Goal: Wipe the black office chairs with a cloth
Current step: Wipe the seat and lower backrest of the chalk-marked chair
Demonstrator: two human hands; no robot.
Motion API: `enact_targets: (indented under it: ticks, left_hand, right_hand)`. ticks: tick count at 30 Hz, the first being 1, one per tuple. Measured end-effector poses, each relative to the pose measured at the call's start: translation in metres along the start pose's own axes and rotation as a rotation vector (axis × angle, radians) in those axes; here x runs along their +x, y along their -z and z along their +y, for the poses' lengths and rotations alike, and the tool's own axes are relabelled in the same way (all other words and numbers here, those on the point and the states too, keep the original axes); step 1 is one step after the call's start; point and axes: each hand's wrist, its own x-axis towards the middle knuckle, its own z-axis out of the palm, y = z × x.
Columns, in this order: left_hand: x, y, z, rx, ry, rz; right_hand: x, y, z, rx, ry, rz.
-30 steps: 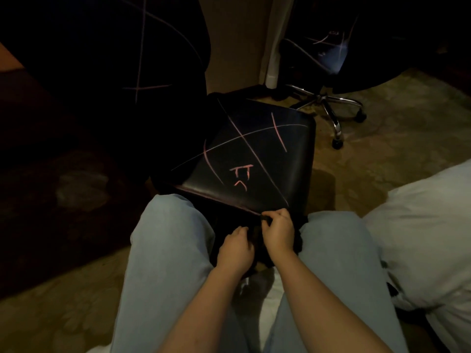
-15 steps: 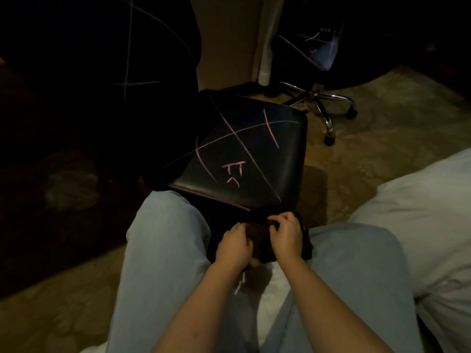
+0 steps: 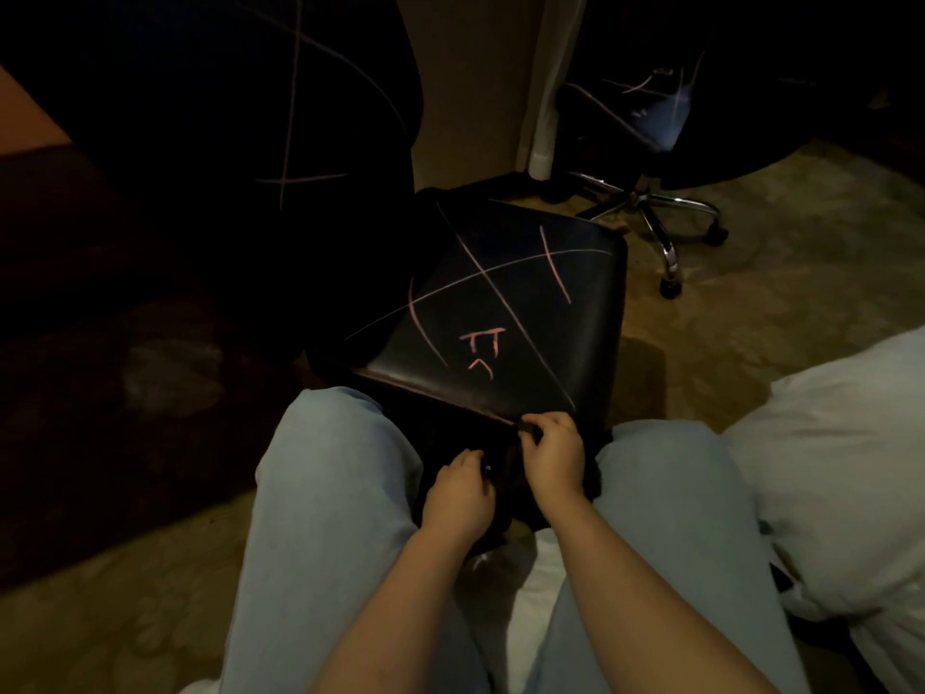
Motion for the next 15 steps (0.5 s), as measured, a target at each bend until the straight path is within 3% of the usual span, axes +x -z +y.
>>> enact_targets:
  ticks: [7, 15]
  left_hand:
    - [0.002, -0.007, 0.009, 0.015, -0.03, -0.026]
    - [0.002, -0.012, 0.022, -0.028, -0.06, -0.028]
  right_hand:
    - [0.0, 0.007, 0.02, -0.104, 0.194, -0.125]
    - [-0.003, 0.034, 0.052, -0.079, -0.019, 0.075]
